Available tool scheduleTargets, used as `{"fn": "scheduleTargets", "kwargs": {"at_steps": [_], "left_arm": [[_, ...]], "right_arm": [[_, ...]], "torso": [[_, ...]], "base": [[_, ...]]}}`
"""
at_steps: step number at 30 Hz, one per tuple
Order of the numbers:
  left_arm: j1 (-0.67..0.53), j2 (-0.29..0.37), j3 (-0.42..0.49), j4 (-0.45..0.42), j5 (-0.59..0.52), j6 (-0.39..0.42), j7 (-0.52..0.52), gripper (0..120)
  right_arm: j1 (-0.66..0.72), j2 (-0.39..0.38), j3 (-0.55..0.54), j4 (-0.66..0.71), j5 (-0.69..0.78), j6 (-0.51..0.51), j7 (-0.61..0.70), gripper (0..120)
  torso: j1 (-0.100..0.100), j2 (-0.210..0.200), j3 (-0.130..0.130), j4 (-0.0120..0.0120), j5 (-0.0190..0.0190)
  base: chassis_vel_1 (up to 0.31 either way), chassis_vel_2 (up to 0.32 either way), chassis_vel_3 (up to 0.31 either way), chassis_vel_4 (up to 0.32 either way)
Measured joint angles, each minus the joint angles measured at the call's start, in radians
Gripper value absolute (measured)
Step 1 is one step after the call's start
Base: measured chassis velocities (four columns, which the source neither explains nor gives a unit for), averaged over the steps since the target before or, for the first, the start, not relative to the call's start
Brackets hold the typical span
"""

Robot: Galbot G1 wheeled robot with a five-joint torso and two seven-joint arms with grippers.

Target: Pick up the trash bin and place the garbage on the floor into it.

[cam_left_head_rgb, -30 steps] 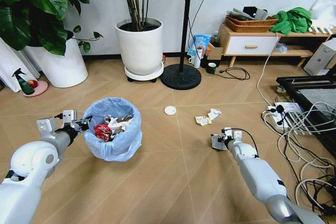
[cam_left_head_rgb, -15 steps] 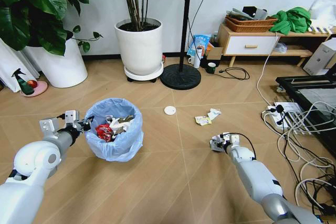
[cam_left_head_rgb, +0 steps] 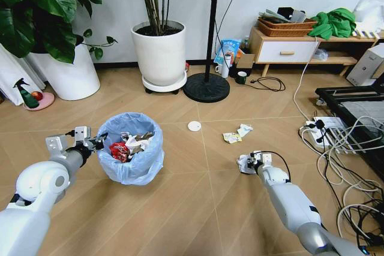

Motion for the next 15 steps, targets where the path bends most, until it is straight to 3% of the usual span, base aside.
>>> {"fn": "scheduleTargets", "kwargs": {"at_steps": [11,15], "left_arm": [[0.006,0.001,0.000,-0.003,0.004,0.000,-0.003,0],[0.010,0.002,0.001,-0.001,0.007,0.001,-0.002,0]], "right_arm": [[0.061,-0.010,-0.059,0.179,0.091,-0.007,-0.018,0],[0.092,-0.008,-0.104,0.339,0.149,-0.048,-0.051,0]], "torso": [[0.000,0.000,0.000,0.0001,-0.0005],[0.000,0.000,0.000,-0.0001,-0.0006]], "base": [[0.000,0.000,0.000,0.000],[0.000,0.000,0.000,0.000]]}}
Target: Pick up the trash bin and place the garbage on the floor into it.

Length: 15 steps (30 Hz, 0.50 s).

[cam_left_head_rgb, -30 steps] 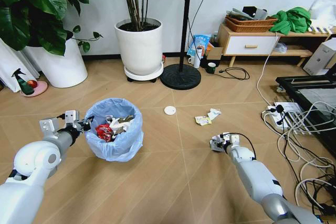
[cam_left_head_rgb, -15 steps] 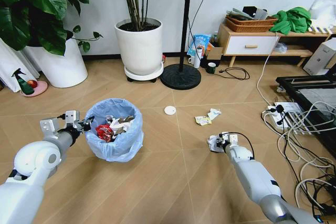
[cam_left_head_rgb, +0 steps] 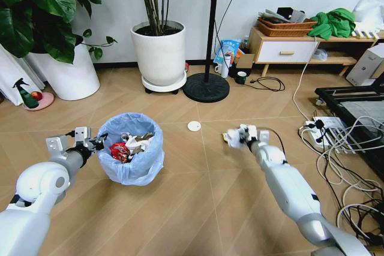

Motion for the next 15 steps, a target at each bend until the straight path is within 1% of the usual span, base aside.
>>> {"fn": "scheduleTargets", "kwargs": {"at_steps": [1,2,4,5,8,10,12,13,15], "left_arm": [[-0.001,0.000,0.004,0.001,0.001,0.000,0.000,0],[-0.001,0.000,0.004,0.001,0.001,0.000,0.000,0],[-0.008,0.000,0.019,0.005,0.001,0.000,0.001,0],[-0.008,0.000,0.019,0.005,0.001,0.000,0.001,0],[-0.031,-0.002,0.046,0.012,0.001,0.000,0.003,0],[-0.036,-0.002,0.052,0.014,0.001,0.000,0.003,0],[-0.049,-0.002,0.065,0.017,-0.002,0.000,0.004,0],[-0.059,-0.001,0.078,0.019,-0.004,0.002,0.004,0],[-0.066,0.001,0.086,0.021,-0.006,0.002,0.004,0]], "right_arm": [[0.012,0.003,-0.017,0.072,0.027,-0.022,-0.009,0],[0.012,0.003,-0.017,0.072,0.027,-0.022,-0.009,0],[0.037,0.010,-0.054,0.185,0.089,-0.054,-0.021,0],[0.037,0.010,-0.054,0.185,0.089,-0.054,-0.021,0],[0.088,0.033,-0.126,0.285,0.213,-0.088,-0.023,0],[0.099,0.038,-0.143,0.304,0.236,-0.095,-0.024,0],[0.118,0.048,-0.191,0.348,0.289,-0.112,-0.025,0],[0.130,0.053,-0.239,0.393,0.318,-0.124,-0.025,0],[0.136,0.055,-0.273,0.423,0.327,-0.130,-0.025,0]], "torso": [[0.000,0.000,0.000,0.0003,0.0001],[0.000,0.000,0.000,0.0003,0.0001],[0.000,0.000,0.000,0.0003,-0.0004],[0.000,0.000,0.000,0.0003,-0.0004],[0.000,0.000,0.000,0.0003,0.0000],[0.000,0.000,0.000,0.0003,-0.0001],[0.000,0.000,0.000,0.0003,0.0000],[0.000,0.000,0.000,0.0002,-0.0001],[0.000,0.000,0.000,0.0001,-0.0002]], "base": [[0.000,0.000,0.000,0.000],[0.000,0.000,0.000,0.000],[0.000,0.000,0.000,0.000],[0.000,0.000,0.000,0.000],[0.000,0.000,0.000,0.000],[0.000,0.000,0.000,0.000],[0.000,0.000,0.000,0.000],[0.000,0.000,0.000,0.000],[0.000,0.000,0.000,0.000]]}}
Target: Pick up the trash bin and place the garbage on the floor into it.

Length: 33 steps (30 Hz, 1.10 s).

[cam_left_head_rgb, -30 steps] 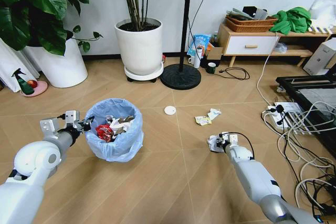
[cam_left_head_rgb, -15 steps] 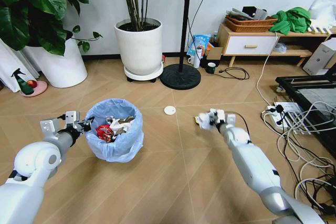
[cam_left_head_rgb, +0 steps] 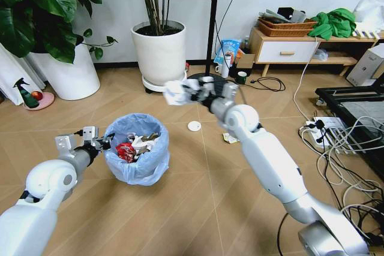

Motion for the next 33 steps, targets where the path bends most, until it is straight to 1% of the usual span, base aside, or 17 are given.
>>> {"fn": "scheduleTargets", "kwargs": {"at_steps": [1,2,5,12,14,15,16,19,20,22,23,25,26,27,30,31,33], "left_arm": [[0.000,0.000,0.000,0.000,0.000,0.000,0.000,0],[-0.008,0.002,0.011,0.002,-0.002,0.001,0.000,0],[-0.022,0.005,0.028,0.006,-0.010,0.002,-0.005,0],[-0.038,0.008,0.046,0.011,-0.013,0.003,-0.009,0],[-0.042,0.006,0.052,0.013,-0.013,0.003,-0.010,0],[-0.042,0.006,0.052,0.013,-0.013,0.003,-0.010,0],[-0.043,0.005,0.053,0.014,-0.014,0.003,-0.010,0],[-0.044,0.003,0.054,0.014,-0.014,0.004,-0.011,0],[-0.044,0.003,0.054,0.014,-0.014,0.004,-0.011,0],[-0.044,0.004,0.054,0.014,-0.014,0.004,-0.012,0],[-0.044,0.004,0.054,0.014,-0.014,0.004,-0.012,0],[-0.044,0.004,0.055,0.014,-0.014,0.004,-0.012,0],[-0.044,0.004,0.055,0.014,-0.014,0.004,-0.012,0],[-0.044,0.004,0.055,0.014,-0.014,0.004,-0.012,0],[-0.044,0.005,0.055,0.013,-0.014,0.004,-0.013,0],[-0.044,0.005,0.055,0.013,-0.014,0.004,-0.013,0],[-0.042,0.005,0.048,0.012,-0.014,0.004,-0.013,0]], "right_arm": [[0.000,0.000,0.000,0.000,0.000,0.000,0.000,0],[0.003,0.005,-0.045,0.031,0.007,-0.006,0.000,0],[0.005,0.008,-0.127,0.066,0.008,-0.013,0.001,0],[-0.006,0.008,-0.173,0.064,-0.036,-0.016,0.000,0],[-0.011,0.006,-0.185,0.050,-0.061,-0.015,0.006,10],[-0.011,0.006,-0.185,0.050,-0.061,-0.015,0.006,10],[-0.012,0.003,-0.190,0.044,-0.068,-0.013,0.007,16],[-0.015,0.001,-0.199,0.033,-0.079,-0.009,0.008,28],[-0.015,0.001,-0.199,0.033,-0.079,-0.009,0.008,28],[-0.015,0.001,-0.200,0.026,-0.084,-0.005,0.008,40],[-0.015,0.001,-0.200,0.026,-0.084,-0.005,0.008,40],[-0.014,0.004,-0.200,0.025,-0.085,-0.003,0.009,48],[-0.014,0.006,-0.200,0.025,-0.085,-0.003,0.011,55],[-0.014,0.006,-0.200,0.025,-0.085,-0.003,0.011,55],[-0.014,0.009,-0.196,0.027,-0.086,0.001,0.021,68],[-0.014,0.009,-0.196,0.027,-0.086,0.001,0.021,68],[-0.013,0.010,-0.174,0.043,-0.085,0.003,0.052,81]], "torso": [[0.000,0.000,0.000,0.0000,0.0000],[0.000,0.000,0.000,-0.0001,0.0003],[0.000,0.000,0.000,0.0001,0.0002],[0.000,0.000,0.000,-0.0001,0.0002],[0.000,0.000,0.000,-0.0001,0.0002],[0.000,0.000,0.000,-0.0001,0.0002],[0.000,0.000,0.000,-0.0001,0.0002],[0.000,0.000,0.000,0.0000,0.0003],[0.000,0.000,0.000,0.0000,0.0003],[0.000,0.000,0.000,-0.0001,0.0004],[0.000,0.000,0.000,-0.0001,0.0004],[0.000,0.000,0.000,0.0000,0.0004],[0.000,0.000,0.000,0.0000,0.0004],[0.000,0.000,0.000,0.0000,0.0004],[0.000,0.000,0.000,0.0000,0.0005],[0.000,0.000,0.000,0.0000,0.0005],[0.000,0.000,0.000,0.0000,0.0005]], "base": [[0.000,0.000,0.000,0.000],[0.000,0.000,0.000,0.000],[0.000,0.000,0.000,0.000],[0.000,0.000,0.000,0.000],[0.000,0.000,0.000,0.000],[0.000,0.000,0.000,0.000],[0.000,0.000,0.000,0.000],[0.000,0.000,0.000,0.000],[0.000,0.000,0.000,0.000],[0.000,0.000,0.000,0.000],[0.000,0.000,0.000,0.000],[0.000,0.000,0.000,0.000],[0.000,0.000,0.000,0.000],[0.000,0.000,0.000,0.000],[0.000,0.000,0.000,0.000],[0.000,0.000,0.000,0.000],[0.000,0.000,0.000,0.000]]}}
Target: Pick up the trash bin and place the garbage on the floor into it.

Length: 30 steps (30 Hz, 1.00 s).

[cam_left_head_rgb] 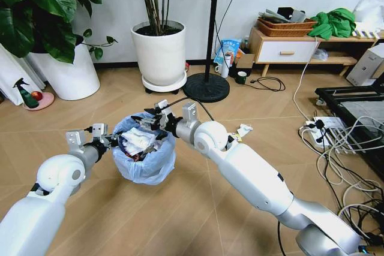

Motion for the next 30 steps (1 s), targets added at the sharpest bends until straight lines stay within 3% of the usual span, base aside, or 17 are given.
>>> {"fn": "scheduleTargets", "kwargs": {"at_steps": [7,17,30], "left_arm": [[0.024,0.000,-0.037,-0.007,0.003,0.000,0.002,0],[0.073,-0.002,-0.097,-0.031,0.008,-0.002,0.018,0],[0.086,-0.002,-0.116,-0.055,0.008,-0.002,0.010,0]], "right_arm": [[-0.021,-0.034,0.113,0.033,-0.014,0.018,0.097,99],[-0.139,-0.096,0.304,0.037,-0.051,0.031,0.268,100],[-0.261,-0.107,0.407,0.077,-0.091,0.016,0.263,100]], "torso": [[0.000,0.000,0.000,0.0000,0.0001],[0.000,0.000,0.000,0.0000,0.0003],[0.000,0.000,0.000,0.0001,0.0002]], "base": [[0.000,0.000,0.000,0.000],[0.000,0.000,0.000,0.000],[0.000,0.000,0.000,0.000]]}}
